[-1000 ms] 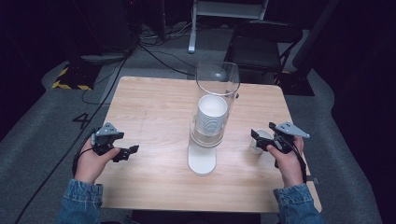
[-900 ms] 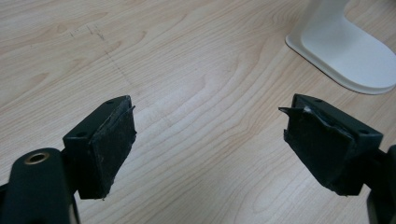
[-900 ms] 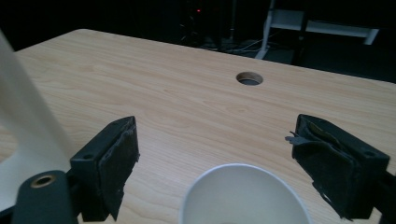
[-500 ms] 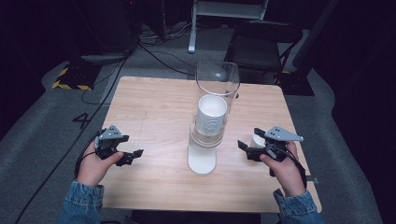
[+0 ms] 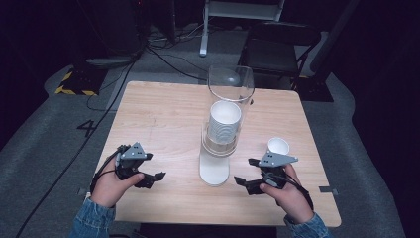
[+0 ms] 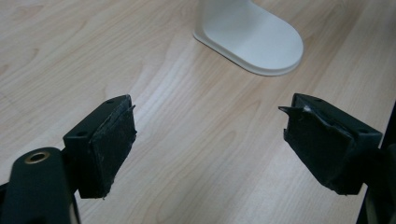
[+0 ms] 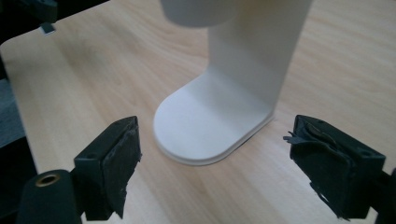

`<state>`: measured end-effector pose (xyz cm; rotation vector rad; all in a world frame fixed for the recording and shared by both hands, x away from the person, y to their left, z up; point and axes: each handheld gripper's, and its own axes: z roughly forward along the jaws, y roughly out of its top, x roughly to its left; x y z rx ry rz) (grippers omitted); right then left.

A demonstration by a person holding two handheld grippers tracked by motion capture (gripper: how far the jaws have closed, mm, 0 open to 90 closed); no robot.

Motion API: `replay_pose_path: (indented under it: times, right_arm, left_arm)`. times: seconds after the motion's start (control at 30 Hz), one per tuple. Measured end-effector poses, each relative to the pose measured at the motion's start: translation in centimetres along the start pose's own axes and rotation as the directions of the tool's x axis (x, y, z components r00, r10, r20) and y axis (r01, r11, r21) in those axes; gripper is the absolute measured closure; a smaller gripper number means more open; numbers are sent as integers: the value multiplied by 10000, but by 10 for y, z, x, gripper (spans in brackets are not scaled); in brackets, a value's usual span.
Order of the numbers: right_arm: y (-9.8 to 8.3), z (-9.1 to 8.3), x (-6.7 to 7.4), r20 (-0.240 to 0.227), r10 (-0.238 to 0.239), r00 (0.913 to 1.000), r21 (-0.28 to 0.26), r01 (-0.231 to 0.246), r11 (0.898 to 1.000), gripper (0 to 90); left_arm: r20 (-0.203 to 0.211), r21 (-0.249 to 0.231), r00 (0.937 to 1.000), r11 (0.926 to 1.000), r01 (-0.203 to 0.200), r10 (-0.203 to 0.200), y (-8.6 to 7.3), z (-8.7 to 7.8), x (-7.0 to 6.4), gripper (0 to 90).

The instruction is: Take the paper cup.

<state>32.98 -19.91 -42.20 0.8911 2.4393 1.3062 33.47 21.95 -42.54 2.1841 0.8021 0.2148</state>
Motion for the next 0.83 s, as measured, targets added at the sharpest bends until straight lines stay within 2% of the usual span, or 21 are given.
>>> replay_pose_path:
  times: [0.13,0.27,0.4,0.57,0.83]
  right_arm:
    - [-9,8,2,-224,-35,9997,270,41,9996,169]
    - [-25,20,0,-427,-32,9991,869,69,9962,169]
    - [-33,27,-2,-431,37,9991,1136,12,9935,169]
    - [-44,37,-3,-349,-134,9993,1626,189,9865,168]
    - [-47,40,-7,-274,-194,9994,1575,234,9872,166]
  left_arm:
    - [129,244,9998,9996,-158,155,-4,3,-4,161]
    - [260,447,9994,9987,-230,219,-8,8,-6,162]
    - [336,631,9992,9977,-255,234,-11,12,-5,163]
    - [314,916,9991,9953,-316,288,-13,16,-4,164]
    - [405,1164,9991,9930,-196,150,-16,20,0,164]
